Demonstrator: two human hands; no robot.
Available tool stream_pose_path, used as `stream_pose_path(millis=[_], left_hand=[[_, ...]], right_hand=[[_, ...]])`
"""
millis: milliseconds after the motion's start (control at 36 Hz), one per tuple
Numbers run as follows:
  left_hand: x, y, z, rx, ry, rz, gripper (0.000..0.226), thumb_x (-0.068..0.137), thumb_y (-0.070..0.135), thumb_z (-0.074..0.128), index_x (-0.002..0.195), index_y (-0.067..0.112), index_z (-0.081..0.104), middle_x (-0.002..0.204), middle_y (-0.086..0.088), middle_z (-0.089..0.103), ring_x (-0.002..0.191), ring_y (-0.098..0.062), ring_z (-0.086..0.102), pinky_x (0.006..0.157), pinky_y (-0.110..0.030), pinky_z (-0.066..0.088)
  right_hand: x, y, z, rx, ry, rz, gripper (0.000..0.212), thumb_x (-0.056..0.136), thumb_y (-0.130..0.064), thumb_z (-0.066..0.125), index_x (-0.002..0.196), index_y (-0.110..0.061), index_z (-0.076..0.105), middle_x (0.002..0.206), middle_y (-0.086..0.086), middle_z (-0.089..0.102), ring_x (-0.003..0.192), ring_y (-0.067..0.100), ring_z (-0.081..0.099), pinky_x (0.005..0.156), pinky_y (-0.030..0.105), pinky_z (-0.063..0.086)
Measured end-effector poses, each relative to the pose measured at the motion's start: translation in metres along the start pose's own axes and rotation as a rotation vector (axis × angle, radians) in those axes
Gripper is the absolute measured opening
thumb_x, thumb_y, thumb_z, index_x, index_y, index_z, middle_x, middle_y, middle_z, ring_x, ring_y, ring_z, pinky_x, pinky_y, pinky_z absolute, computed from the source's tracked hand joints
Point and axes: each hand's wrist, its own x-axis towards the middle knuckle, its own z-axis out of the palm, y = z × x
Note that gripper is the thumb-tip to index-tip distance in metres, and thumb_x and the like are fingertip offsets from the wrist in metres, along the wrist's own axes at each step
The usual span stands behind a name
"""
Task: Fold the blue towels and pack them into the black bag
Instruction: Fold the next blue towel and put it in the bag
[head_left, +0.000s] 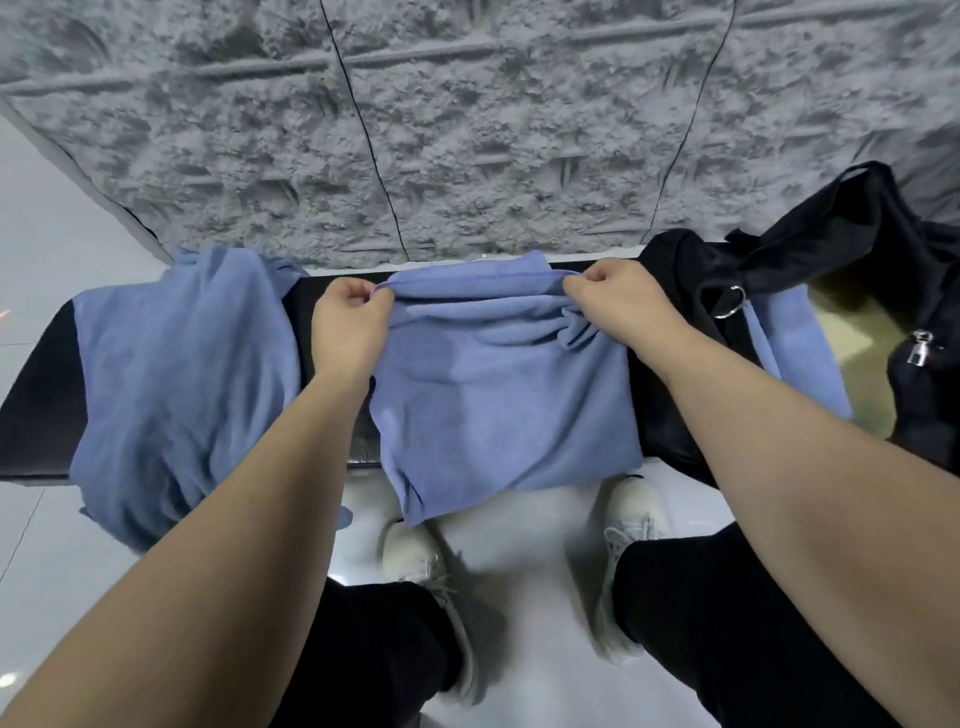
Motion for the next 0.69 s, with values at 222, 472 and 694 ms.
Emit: stream_pose_path(millis=[222, 472, 694], left_hand=[[0.037, -0.001, 0.014, -0.017, 0.048, 0.046, 0.008, 0.091, 0.023, 0.059, 0.097, 0.017, 0.057, 0.073, 0.011, 0.052, 0.058, -0.003, 0.043, 0.048, -0.014, 0.033], [0.051, -0.011, 0.022, -0.162, 0.015, -0.153, 0.021, 0.095, 0.026, 0.059, 0.078, 0.019, 0.050, 0.071, 0.004, 0.052, 0.061, -0.011, 0.044, 0.052, -0.020, 0.038], [0.056, -0.014, 0.020, -0.324, -0.087, -0.302, 0.027, 0.092, 0.015, 0.049, 0.070, 0.019, 0.035, 0.062, 0.003, 0.036, 0.058, -0.015, 0.032, 0.056, -0.031, 0.028]], right_hand=[[0.022, -0.008, 0.003, 0.219, 0.067, 0.075, 0.036, 0.089, -0.022, 0.053, 0.058, -0.022, 0.034, 0.054, -0.003, 0.033, 0.053, 0.015, 0.028, 0.052, 0.029, 0.025], [0.030, -0.007, 0.009, 0.028, -0.027, 0.130, 0.015, 0.086, -0.026, 0.054, 0.079, -0.018, 0.044, 0.067, -0.001, 0.044, 0.061, 0.019, 0.038, 0.057, 0.030, 0.030], [0.020, -0.009, -0.001, -0.004, -0.391, 0.218, 0.014, 0.072, -0.035, 0.061, 0.069, -0.021, 0.062, 0.068, 0.003, 0.063, 0.065, 0.019, 0.057, 0.066, 0.030, 0.039]])
